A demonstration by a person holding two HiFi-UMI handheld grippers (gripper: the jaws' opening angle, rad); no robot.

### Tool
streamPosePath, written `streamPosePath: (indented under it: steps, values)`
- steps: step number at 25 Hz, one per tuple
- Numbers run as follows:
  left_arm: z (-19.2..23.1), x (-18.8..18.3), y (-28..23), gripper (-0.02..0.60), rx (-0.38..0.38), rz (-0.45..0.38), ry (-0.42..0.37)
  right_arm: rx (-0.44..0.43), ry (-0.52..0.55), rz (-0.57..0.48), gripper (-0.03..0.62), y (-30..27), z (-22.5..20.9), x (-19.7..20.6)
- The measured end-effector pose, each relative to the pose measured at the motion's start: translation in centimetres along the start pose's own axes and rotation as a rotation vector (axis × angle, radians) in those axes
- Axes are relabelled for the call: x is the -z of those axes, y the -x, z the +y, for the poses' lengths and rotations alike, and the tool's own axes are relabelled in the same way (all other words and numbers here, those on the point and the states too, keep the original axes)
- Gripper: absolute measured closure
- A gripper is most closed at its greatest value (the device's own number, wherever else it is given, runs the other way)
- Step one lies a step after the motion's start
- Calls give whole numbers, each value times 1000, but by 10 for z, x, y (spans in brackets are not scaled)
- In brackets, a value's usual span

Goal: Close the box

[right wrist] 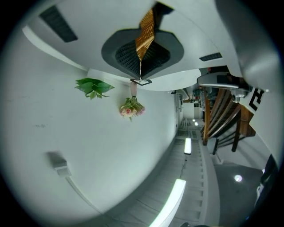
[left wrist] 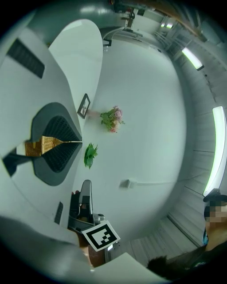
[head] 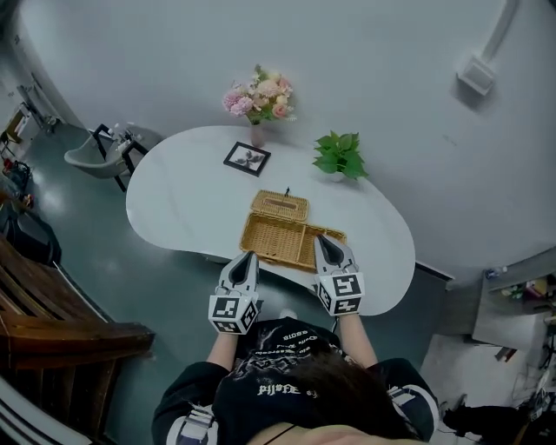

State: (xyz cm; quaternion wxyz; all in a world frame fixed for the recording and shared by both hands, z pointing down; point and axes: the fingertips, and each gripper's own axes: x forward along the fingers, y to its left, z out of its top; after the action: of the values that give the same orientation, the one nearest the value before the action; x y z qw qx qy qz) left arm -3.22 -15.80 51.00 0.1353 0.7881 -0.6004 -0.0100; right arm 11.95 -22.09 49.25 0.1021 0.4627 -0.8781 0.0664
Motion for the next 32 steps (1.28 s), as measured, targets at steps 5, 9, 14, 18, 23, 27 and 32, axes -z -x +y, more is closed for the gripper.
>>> streamPosePath:
  steps: [5,9,14,18,23,27,32]
  values:
    - [10,-5,-22,555,-43,-2,-2,-46,3,-7,567,-25,-10,-8]
    - [24,-12,-35,555,-58,-3,-3,-47,-62,-6,566,-42,-17,-13]
    - [47,-24,-58,555,-46,3,-33,-10,-159,18,566,-68,-32,-18]
    - [64,-35,-80,555,-6,20,-34,-7,-205,86,537,-90,-35,-23]
    - [85,-43,-109,555,45,47,-42,42,-249,135,522,-121,-43,-28]
    - [101,-44,-125,555,88,65,-49,66,-284,200,425,-144,-45,-25]
    - [126,-43,-144,555,115,81,-52,92,-289,284,425,-177,-49,-15]
